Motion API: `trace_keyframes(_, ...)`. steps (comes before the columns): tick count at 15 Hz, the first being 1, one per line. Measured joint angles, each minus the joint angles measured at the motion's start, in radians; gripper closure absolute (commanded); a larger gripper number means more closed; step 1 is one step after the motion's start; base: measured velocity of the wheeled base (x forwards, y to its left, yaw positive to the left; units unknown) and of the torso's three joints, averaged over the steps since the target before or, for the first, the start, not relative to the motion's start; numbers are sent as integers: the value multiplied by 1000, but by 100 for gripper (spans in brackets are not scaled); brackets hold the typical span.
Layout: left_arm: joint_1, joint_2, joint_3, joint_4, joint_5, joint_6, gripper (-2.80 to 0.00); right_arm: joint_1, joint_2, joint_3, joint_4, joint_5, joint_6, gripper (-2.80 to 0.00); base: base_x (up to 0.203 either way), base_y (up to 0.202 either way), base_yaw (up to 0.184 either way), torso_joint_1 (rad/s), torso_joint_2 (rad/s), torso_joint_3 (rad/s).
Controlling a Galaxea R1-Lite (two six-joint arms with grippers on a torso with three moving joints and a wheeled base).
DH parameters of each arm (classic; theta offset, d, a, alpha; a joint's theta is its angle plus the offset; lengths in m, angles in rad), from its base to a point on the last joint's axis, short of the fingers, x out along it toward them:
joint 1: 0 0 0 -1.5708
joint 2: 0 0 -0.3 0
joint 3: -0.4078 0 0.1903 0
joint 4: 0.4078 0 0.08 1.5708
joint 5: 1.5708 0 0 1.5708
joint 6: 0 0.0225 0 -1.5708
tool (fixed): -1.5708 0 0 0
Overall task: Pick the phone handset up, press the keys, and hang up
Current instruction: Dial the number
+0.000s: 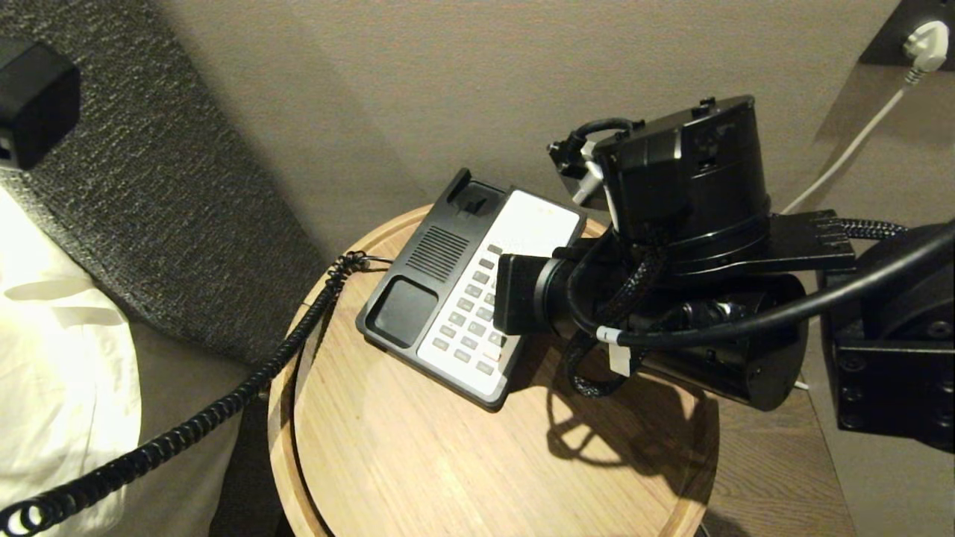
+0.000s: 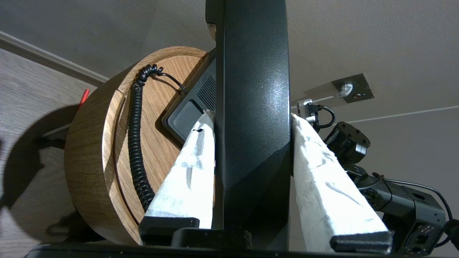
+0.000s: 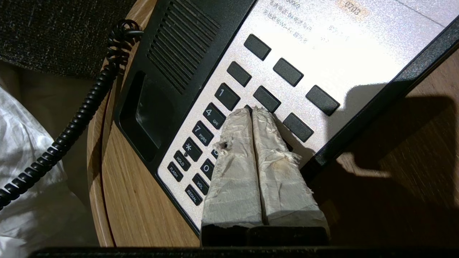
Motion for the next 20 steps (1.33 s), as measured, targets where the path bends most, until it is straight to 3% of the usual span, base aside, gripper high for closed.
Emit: trace_keyframes(20, 0, -4, 1, 0, -2, 0, 0, -3, -1, 3, -6, 0, -3, 0, 0, 0, 0, 0, 0, 0)
